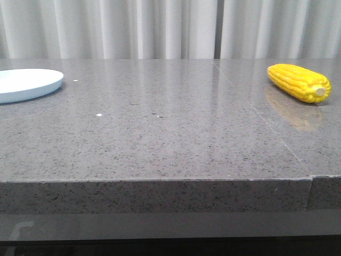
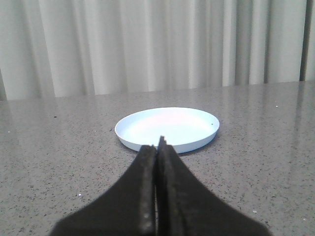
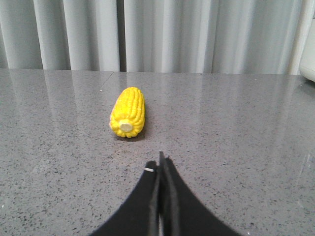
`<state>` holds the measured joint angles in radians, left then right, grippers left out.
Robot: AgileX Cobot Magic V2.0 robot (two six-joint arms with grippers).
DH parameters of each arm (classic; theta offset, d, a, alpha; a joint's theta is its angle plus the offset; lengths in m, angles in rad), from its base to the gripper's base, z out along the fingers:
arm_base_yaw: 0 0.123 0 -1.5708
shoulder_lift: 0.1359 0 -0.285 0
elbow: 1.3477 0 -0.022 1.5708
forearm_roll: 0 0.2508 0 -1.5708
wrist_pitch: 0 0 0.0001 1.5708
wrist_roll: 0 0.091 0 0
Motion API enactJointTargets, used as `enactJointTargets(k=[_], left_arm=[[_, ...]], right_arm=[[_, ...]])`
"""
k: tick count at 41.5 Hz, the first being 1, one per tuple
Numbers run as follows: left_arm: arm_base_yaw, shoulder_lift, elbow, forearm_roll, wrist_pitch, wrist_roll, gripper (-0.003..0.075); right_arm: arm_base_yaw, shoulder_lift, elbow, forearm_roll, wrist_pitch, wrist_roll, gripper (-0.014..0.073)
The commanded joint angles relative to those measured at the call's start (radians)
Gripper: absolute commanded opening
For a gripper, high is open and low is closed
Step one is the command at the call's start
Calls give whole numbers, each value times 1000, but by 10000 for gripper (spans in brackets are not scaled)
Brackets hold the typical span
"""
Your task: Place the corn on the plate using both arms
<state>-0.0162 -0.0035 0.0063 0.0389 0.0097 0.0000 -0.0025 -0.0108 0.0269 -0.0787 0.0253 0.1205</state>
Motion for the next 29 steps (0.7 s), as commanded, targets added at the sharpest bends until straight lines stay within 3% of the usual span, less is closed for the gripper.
enactJointTargets(k=[1, 20, 29], left_arm=[[-6, -20, 2, -8, -78, 0, -20], [-6, -20, 2, -8, -87, 0, -20], [-6, -20, -47, -8, -239, 0, -20]], right_arm=[[-6, -12, -16, -9, -82, -2, -68], [-6, -12, -16, -9, -89, -2, -68], [-6, -12, -97, -9, -79, -2, -68]])
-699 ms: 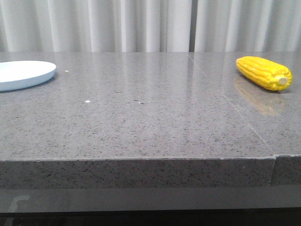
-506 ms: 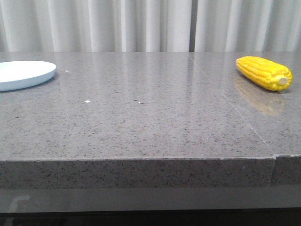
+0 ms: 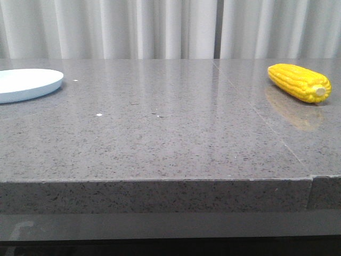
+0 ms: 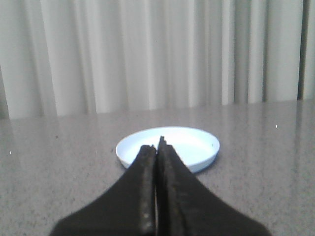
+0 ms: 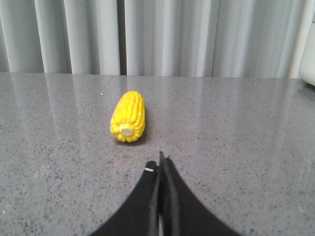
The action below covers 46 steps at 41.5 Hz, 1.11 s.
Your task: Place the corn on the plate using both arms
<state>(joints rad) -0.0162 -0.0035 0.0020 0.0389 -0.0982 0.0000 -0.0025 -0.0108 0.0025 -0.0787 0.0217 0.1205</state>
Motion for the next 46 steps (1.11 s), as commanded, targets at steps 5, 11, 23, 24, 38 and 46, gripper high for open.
enactJointTargets(k=[5, 11, 23, 24, 38, 46], left_arm=[[-6, -18, -173, -8, -42, 0, -20], [-6, 12, -377, -8, 119, 0, -20], [-6, 256, -771, -8, 499, 0, -20], [-6, 282, -804, -8, 533, 0, -20], [-6, 496, -875, -8, 762, 0, -20], [-6, 528, -845, -8, 762, 0, -20]], right_arm=[[-6, -12, -203, -9, 38, -2, -68], [-6, 21, -374, -9, 210, -2, -68], [-6, 243, -653, -9, 407, -2, -68], [-6, 272, -671, -9, 429, -2, -68], [-6, 519, -744, -9, 603, -3, -68], [-6, 604, -741, -9, 603, -2, -68]])
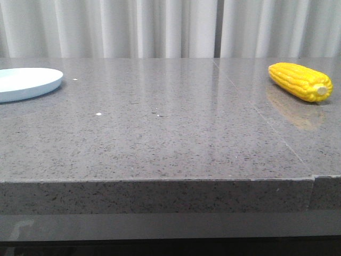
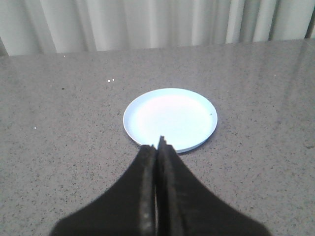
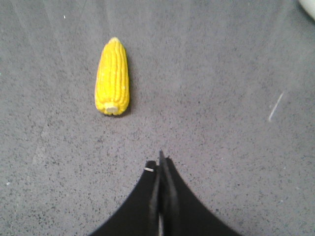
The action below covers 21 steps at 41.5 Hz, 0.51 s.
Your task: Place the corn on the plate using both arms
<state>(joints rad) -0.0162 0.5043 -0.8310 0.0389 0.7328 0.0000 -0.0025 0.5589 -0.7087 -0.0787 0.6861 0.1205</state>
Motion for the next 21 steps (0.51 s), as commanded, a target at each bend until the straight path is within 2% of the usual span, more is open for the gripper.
enactJointTargets(k=[1, 8, 10, 12, 15, 17, 21], left_arm=[[-6, 24, -10, -8, -74, 0, -20], [-6, 27, 22, -8, -84, 0, -20], [-6, 27, 23, -8, -82, 0, -20], [-6, 28, 23, -8, -80, 0, -19], [-6, 33, 23, -8, -82, 0, -1], [-6, 34, 23, -8, -81, 0, 56], [-6, 34, 23, -8, -82, 0, 241]], right_arm=[[-6, 42, -28, -9, -61, -2, -68], [-6, 87, -28, -9, -60, -8, -62], [-6, 97, -28, -9, -60, -24, -41], [-6, 105, -28, -8, -60, -46, 17], [-6, 106, -28, -8, -60, -53, 162], [-6, 106, -28, -8, -60, -52, 316], [-6, 106, -28, -8, -59, -52, 547]])
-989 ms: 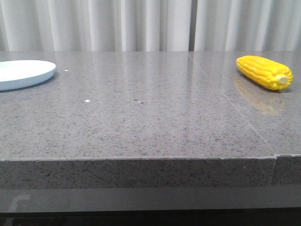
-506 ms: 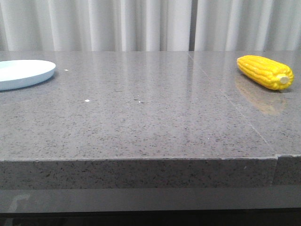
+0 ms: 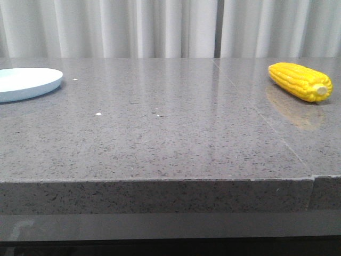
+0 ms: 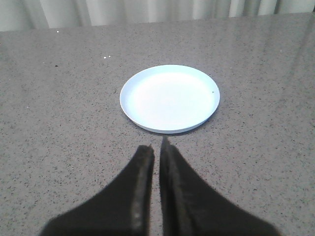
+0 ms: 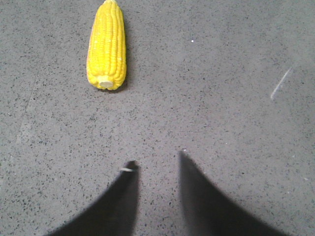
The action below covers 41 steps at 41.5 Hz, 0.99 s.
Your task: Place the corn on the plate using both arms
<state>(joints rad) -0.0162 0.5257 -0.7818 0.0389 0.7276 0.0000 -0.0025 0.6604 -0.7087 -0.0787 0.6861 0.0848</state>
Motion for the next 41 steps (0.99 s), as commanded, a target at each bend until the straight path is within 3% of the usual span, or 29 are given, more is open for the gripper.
enactJointTargets(k=[1, 5, 8, 23, 30, 35, 41], left_arm=[[-6, 13, -26, -8, -77, 0, 289], [-6, 13, -26, -8, -77, 0, 483], [-6, 15, -26, -8, -77, 0, 538], [-6, 253, -112, 37, -48, 0, 535], [39, 454, -221, 100, 53, 0, 535], [123, 592, -291, 36, 52, 33, 535], [226, 728, -374, -198, 49, 200, 535]], right_arm=[[-6, 5, -28, -8, -58, -16, 577], [-6, 5, -28, -8, -56, -16, 622], [-6, 5, -28, -8, -63, -16, 622], [-6, 5, -28, -7, -65, -16, 622], [-6, 5, -28, -7, -64, -16, 622], [-6, 5, -28, -7, -62, -16, 622], [-6, 5, -28, -7, -62, -16, 622]])
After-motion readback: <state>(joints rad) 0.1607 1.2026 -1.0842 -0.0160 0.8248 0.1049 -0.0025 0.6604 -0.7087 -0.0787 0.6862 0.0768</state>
